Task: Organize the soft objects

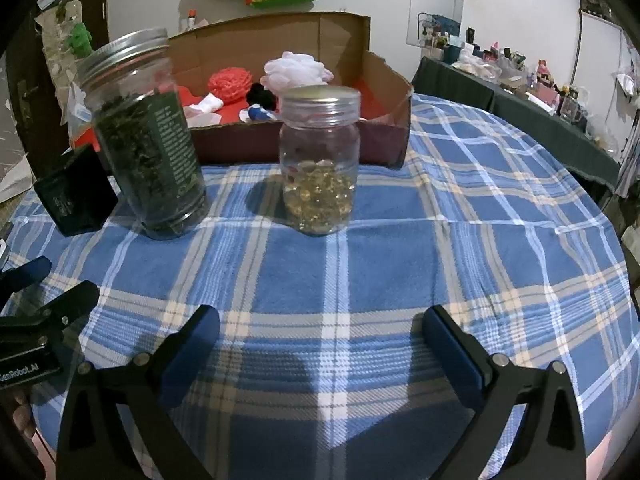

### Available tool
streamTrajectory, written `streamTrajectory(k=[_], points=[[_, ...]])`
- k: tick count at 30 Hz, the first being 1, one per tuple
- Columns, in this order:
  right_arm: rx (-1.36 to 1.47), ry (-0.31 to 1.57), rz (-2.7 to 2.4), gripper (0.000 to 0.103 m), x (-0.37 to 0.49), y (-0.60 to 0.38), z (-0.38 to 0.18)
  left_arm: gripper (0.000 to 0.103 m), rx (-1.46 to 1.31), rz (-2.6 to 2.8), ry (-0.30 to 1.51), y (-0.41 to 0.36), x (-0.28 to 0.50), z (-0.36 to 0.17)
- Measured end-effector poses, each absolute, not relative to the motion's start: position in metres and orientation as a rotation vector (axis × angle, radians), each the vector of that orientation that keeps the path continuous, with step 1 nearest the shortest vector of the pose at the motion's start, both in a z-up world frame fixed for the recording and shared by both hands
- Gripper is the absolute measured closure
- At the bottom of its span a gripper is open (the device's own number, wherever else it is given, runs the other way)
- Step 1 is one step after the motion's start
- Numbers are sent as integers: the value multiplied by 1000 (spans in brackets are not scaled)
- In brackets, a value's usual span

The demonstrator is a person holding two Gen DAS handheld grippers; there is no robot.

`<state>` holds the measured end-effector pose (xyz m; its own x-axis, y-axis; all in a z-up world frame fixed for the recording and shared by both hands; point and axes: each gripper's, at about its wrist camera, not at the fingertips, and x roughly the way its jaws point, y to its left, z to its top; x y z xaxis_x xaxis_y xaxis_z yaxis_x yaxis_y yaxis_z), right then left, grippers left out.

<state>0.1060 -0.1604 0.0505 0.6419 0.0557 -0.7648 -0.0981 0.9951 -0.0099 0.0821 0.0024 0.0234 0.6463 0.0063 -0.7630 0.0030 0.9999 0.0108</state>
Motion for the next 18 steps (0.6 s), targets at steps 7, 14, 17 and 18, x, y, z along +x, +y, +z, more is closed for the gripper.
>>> streamTrajectory(k=[7,14,17,18], points=[[-60,865,79,0,105,-158,50,0,10,10,871,2,88,23],[-59,864,78,0,105,-158,50,0,12,11,869,2,87,23],[-59,864,77,0,104,-159,50,0,12,11,869,2,87,23],[-58,864,77,0,104,-159,50,0,12,12,869,2,87,23]])
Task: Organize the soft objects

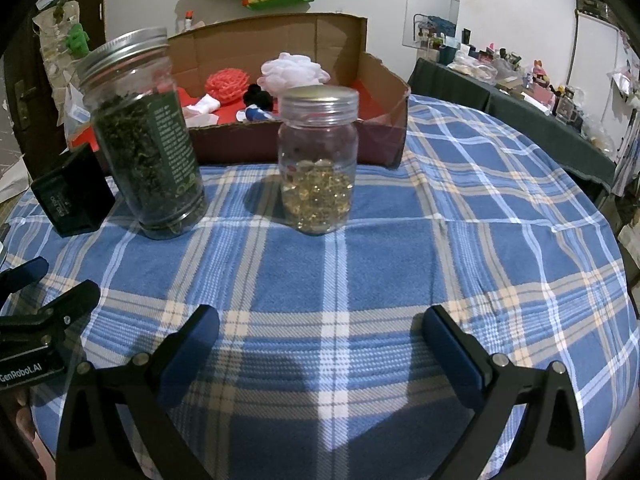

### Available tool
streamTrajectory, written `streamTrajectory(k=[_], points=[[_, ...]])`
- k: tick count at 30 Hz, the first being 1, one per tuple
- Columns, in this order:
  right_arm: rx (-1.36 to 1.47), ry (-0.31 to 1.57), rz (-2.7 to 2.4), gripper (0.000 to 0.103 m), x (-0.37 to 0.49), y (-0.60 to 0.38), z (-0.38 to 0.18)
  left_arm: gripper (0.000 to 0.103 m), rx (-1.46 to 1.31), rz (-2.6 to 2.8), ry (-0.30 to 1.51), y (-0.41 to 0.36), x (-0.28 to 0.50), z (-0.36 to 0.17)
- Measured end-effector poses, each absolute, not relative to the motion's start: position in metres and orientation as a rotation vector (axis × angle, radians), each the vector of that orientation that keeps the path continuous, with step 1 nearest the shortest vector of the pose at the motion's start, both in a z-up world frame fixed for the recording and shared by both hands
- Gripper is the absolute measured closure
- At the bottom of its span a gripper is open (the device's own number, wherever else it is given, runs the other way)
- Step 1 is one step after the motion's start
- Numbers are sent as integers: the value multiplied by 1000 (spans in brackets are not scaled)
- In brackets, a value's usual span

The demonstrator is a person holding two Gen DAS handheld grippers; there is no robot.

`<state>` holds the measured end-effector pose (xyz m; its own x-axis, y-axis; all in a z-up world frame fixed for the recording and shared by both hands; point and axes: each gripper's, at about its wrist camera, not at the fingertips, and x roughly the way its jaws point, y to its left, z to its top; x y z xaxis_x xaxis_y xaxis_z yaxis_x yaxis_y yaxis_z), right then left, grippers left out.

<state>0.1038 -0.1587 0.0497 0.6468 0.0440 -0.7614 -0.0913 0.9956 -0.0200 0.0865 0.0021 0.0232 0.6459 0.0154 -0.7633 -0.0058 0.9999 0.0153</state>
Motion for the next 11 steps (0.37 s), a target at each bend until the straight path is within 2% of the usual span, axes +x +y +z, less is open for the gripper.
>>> streamTrajectory(k=[11], points=[[-59,863,78,0,104,-159,50,0,10,12,866,3,88,24]])
